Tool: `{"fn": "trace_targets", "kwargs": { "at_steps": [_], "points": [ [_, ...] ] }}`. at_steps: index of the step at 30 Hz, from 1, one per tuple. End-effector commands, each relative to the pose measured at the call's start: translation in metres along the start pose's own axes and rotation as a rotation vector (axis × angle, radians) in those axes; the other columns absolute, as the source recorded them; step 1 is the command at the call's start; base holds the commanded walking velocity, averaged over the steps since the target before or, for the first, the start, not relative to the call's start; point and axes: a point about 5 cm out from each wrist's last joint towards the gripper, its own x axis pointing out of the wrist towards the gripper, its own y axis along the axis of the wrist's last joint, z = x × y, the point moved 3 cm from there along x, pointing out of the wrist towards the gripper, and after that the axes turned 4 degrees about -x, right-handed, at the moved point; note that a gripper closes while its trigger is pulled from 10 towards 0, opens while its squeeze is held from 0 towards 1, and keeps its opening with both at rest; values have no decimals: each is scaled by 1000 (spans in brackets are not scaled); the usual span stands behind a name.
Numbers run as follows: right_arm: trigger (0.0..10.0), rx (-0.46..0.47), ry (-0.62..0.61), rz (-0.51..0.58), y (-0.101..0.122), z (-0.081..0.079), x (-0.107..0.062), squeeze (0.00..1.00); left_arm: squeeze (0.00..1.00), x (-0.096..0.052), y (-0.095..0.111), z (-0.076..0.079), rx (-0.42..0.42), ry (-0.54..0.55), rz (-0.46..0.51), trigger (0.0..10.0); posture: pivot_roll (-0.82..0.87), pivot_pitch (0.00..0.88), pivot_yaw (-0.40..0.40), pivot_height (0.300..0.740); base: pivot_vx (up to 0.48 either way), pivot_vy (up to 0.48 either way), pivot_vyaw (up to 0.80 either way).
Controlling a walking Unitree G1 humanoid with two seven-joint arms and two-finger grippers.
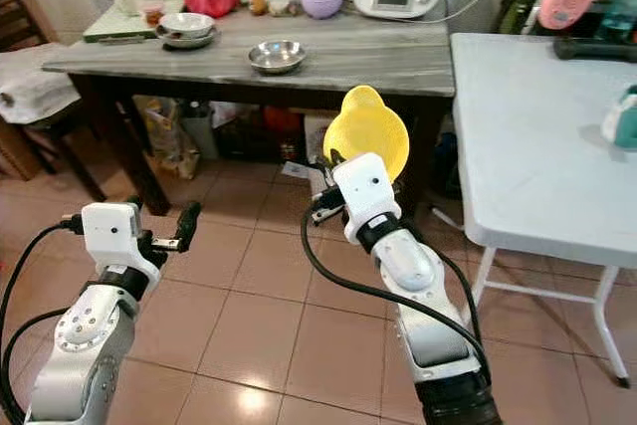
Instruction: Setting the table
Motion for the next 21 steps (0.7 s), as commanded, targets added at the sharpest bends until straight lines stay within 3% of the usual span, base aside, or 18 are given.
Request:
{"fn": "trace_targets", "kwargs": {
  "at_steps": [1,21],
  "points": [
    [10000,-8,-7,20,5,2,1,0,0,0,1,0,3,-2,5,10000,-85,37,85,740,461,0,0],
    [10000,-8,-17,20,4,2,1,0,0,3,1,5,10,-35,5,10000,-87,35,97,740,469,0,0]
  ]
}}
